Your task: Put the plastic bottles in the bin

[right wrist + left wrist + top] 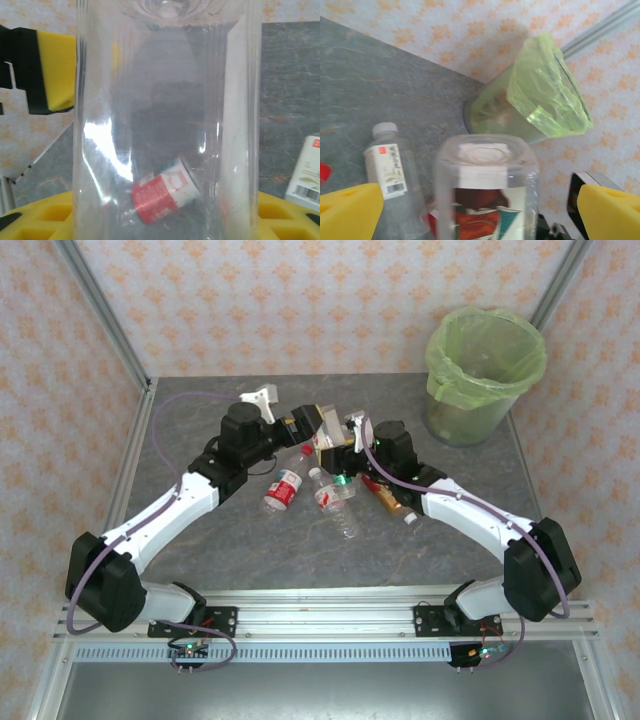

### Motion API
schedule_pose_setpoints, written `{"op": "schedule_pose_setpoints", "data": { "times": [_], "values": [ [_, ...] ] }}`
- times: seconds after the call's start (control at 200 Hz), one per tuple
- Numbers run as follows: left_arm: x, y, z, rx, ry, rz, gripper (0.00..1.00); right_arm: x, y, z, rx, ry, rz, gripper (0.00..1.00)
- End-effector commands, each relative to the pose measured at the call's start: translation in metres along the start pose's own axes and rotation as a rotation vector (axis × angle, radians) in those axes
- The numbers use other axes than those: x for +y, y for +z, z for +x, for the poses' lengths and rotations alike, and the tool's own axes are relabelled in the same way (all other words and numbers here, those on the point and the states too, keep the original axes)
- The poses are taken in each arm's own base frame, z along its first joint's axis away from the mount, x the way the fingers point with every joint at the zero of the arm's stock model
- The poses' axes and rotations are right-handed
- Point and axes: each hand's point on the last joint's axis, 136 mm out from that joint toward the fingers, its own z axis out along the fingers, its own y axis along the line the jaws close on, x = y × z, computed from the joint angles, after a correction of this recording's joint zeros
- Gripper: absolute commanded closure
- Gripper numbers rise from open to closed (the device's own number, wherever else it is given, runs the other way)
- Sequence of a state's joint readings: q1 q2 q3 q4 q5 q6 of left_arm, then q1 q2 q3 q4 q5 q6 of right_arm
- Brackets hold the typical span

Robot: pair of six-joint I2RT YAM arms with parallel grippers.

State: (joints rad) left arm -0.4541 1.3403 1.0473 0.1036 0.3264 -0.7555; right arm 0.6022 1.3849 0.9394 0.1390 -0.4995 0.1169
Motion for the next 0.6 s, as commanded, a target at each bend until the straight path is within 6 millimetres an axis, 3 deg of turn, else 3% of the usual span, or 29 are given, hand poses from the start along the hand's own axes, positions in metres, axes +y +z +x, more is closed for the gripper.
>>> {"op": "schedule_pose_setpoints", "data": {
  "times": [0.0,0.315,0.596],
  "values": [
    [0.013,-0.012,-0.026,-0.125,-0.046,-0.019,0.0,-0.013,-0.012,-0.009,-0.02,-0.041,0.084,1.0],
    [0.063,-0.04,-0.033,-0.238,-0.047,-0.232,0.0,-0.04,-0.031,-0.021,-0.063,-0.054,0.23,1.0],
    [0.1,-0.057,-0.025,-0.259,-0.068,-0.392,0.0,-0.062,-0.054,-0.042,-0.134,-0.068,0.337,1.0]
  ]
}}
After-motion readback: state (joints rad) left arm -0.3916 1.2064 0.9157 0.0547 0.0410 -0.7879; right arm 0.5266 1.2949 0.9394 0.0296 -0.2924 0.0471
